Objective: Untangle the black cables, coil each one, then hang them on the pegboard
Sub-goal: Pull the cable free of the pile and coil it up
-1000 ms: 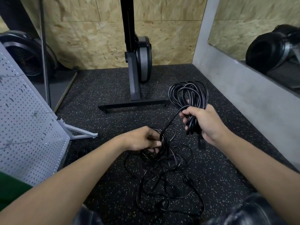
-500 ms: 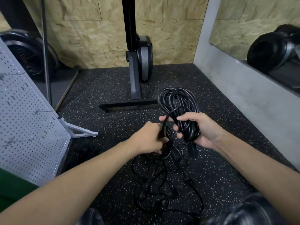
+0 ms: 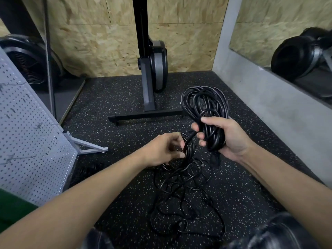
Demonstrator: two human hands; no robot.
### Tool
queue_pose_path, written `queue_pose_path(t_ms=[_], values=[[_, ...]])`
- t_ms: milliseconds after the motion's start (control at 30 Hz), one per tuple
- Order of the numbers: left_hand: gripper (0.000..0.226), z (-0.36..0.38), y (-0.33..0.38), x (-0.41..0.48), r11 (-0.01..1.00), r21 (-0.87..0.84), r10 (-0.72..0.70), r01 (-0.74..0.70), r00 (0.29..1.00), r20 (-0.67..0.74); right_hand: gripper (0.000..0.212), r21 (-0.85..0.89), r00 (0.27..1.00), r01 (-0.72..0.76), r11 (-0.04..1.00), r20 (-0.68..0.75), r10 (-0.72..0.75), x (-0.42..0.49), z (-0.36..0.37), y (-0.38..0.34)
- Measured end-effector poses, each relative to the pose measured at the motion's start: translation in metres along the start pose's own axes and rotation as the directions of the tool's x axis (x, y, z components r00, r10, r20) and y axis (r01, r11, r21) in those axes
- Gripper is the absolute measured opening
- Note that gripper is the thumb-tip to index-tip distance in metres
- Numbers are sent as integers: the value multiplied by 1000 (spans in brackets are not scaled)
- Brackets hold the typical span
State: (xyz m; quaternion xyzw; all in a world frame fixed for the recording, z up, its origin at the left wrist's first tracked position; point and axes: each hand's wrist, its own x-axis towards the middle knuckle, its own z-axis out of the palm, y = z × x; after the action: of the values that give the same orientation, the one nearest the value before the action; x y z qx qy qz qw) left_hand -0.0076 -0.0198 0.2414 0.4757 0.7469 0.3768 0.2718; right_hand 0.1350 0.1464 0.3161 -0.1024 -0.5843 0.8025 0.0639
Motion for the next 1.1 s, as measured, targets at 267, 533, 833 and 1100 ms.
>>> queue_pose_path(t_ms=[267, 533, 833, 1100], values=[[31, 11, -15, -1, 970, 209, -139, 122, 988, 66, 21, 69, 998, 46, 997, 49, -49, -6, -1, -16], [15, 20, -6, -5, 957, 233, -210, 174, 968, 140, 22, 49, 997, 50, 998, -57, -47, -2, 1, -10], [15, 13, -3, -8, 966, 82, -258, 245, 935, 243, 9, -47, 978, 68, 997, -196, -76, 8, -6, 3], [32, 23, 0, -6, 972, 115, -225, 204, 947, 229, 13, -153, 963, 88, 984, -240, -123, 15, -16, 4]])
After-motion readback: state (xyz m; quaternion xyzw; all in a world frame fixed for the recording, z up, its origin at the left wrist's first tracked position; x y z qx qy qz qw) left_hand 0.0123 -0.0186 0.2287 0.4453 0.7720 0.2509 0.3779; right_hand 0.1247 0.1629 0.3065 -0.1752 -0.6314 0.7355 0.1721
